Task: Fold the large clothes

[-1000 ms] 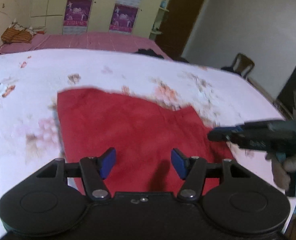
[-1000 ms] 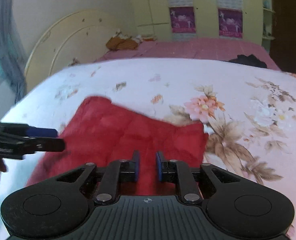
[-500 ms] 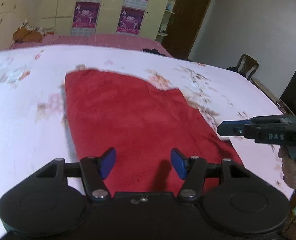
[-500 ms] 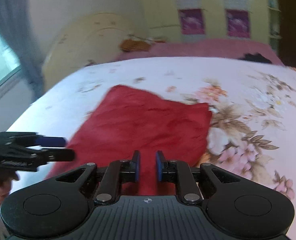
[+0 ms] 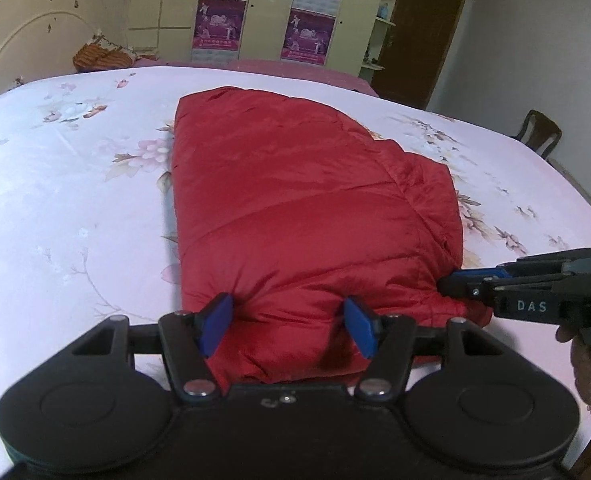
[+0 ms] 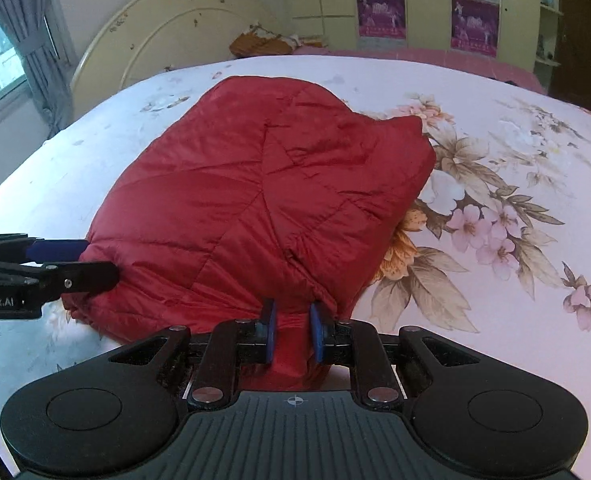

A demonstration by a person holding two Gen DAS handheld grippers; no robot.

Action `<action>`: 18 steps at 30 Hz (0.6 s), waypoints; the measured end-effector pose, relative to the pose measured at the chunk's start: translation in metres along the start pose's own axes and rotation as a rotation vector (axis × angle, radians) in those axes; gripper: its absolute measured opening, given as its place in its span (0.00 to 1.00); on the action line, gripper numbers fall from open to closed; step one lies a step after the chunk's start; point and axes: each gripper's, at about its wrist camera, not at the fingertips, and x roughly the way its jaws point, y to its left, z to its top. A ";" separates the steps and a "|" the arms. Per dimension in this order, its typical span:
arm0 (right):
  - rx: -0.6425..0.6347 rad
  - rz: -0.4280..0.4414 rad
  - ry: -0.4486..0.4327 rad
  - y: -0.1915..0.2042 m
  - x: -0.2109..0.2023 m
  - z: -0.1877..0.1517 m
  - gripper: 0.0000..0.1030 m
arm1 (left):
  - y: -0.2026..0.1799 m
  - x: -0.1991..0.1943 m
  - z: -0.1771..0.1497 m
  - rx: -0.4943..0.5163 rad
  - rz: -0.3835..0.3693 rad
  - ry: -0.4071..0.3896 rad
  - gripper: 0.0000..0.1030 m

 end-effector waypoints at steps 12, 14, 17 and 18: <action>0.105 -0.029 -0.072 -0.020 -0.011 0.023 0.16 | -0.003 -0.012 -0.005 -0.019 0.023 -0.010 0.59; 0.100 -0.056 -0.008 -0.020 -0.001 0.023 0.16 | -0.004 -0.012 -0.005 -0.020 0.032 -0.003 0.59; 0.113 -0.036 -0.056 -0.017 -0.030 0.017 0.16 | -0.008 -0.025 -0.003 -0.025 0.047 -0.006 0.57; 0.107 -0.027 -0.074 -0.014 -0.043 0.014 0.16 | -0.010 -0.032 -0.003 -0.026 0.050 -0.015 0.57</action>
